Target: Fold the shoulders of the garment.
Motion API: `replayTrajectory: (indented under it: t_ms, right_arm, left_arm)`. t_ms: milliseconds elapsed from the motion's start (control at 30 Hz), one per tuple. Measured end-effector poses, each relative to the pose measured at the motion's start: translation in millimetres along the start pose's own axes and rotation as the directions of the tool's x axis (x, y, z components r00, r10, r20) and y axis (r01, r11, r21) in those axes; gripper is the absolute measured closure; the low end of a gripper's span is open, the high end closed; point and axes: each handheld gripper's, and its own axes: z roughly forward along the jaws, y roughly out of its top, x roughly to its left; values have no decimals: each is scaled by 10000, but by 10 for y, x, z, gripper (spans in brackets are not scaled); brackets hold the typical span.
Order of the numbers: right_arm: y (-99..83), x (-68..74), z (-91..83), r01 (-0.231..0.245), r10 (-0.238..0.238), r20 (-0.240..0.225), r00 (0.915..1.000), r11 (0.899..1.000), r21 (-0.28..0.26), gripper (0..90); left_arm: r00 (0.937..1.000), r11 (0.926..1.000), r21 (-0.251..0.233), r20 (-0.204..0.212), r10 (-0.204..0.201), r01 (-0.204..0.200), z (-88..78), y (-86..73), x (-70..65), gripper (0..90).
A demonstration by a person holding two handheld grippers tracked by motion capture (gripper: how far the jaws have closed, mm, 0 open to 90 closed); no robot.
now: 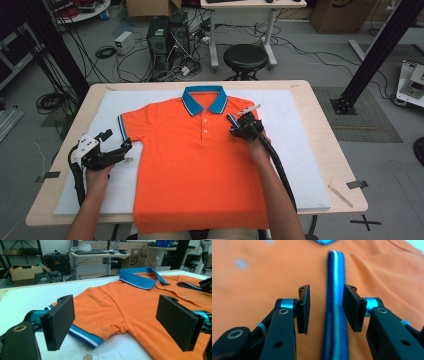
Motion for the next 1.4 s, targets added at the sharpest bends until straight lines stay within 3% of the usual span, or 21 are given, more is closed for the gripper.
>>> replayTrajectory:
  t_ms: [100,167,233,267,300,333,400,433,567,667,733,800,833,933,1000,1067,1133,1200,1267,1300,1400]
  right_arm:
    - [-1,-7,21,-190,194,372,9991,9997,-124,758]
    - [2,-14,24,-2,7,586,9983,10000,-81,871]
    - [10,-38,26,-96,99,355,9993,9999,-104,894]
    - [14,-50,20,-187,189,156,9997,9997,-164,896]
    - [20,-67,-15,-816,773,-649,9949,9944,-666,897]
    - [20,-67,-15,-816,773,-649,9949,9944,-666,897]
    - [28,-63,-32,-1100,981,-1178,9882,9890,-993,896]
    - [32,-54,-34,-1144,1014,-1197,9876,9877,-1069,887]
    - [21,-81,-32,-1354,1267,-896,9879,9858,-992,622]
    - [6,-91,-85,-965,934,-341,9950,9898,-1049,621]
    - [2,-54,-49,-496,472,-413,9980,9970,-589,624]
    - [-5,10,17,102,-101,127,9999,9999,-82,647]
    - [-10,22,30,171,-168,304,9994,9998,-122,689]
    - [-13,-2,33,-109,120,555,9984,9997,-199,848]
    - [-7,-36,22,-294,303,339,9990,9992,-254,866]
    - [-1,-60,-21,-703,683,-303,9972,9950,-710,866]
    - [6,-64,-56,-1115,1036,-727,9920,9870,-1153,806]
    - [6,-80,-57,-1444,1353,-851,9871,9832,-1113,566]
    - [-17,-122,-127,-1581,1479,-845,9854,9786,-1313,481]
    - [-79,-172,-243,-1522,1425,-690,9874,9741,-1674,431]
    - [-199,-256,-393,-1293,1245,-372,9915,9738,-1871,403]
  left_arm:
    - [10000,10000,0,-4,3,-3,-2,0,0,156]
    - [10000,10000,-4,1,2,-2,0,0,0,156]
    - [10000,10000,8,9,-4,4,-2,0,2,156]
    - [10000,10000,9,11,-11,11,-3,0,2,156]
    - [10000,10000,-6,-2,-14,14,-1,0,1,156]
    - [10000,10000,13,15,-4,4,-2,1,2,156]
    - [10000,10000,2,8,3,-3,0,0,1,156]
    - [10000,10000,0,-3,3,-3,0,0,1,156]
    - [10000,10000,13,4,-10,10,-2,1,3,155]
    - [10000,10000,64,-15,25,-25,4,3,0,156]
    - [10000,10000,60,-25,2,-2,4,3,0,156]
    - [10000,10000,54,-20,-10,10,3,3,1,156]
    - [10000,10000,44,-29,-6,6,3,2,2,155]
    - [10000,10000,51,-20,-1,1,2,2,2,156]
    - [10000,10000,79,-22,20,-20,2,4,3,156]
    - [10000,10000,60,-6,5,-5,3,3,3,156]
    - [10000,10000,69,-26,-10,10,4,4,5,156]
    - [10000,9999,106,-45,-58,59,5,7,11,156]
    - [9999,9998,161,-49,-151,152,13,10,17,156]
    - [9998,9994,293,-24,-204,205,20,17,20,156]
    - [9990,9970,642,80,-431,425,76,45,30,156]
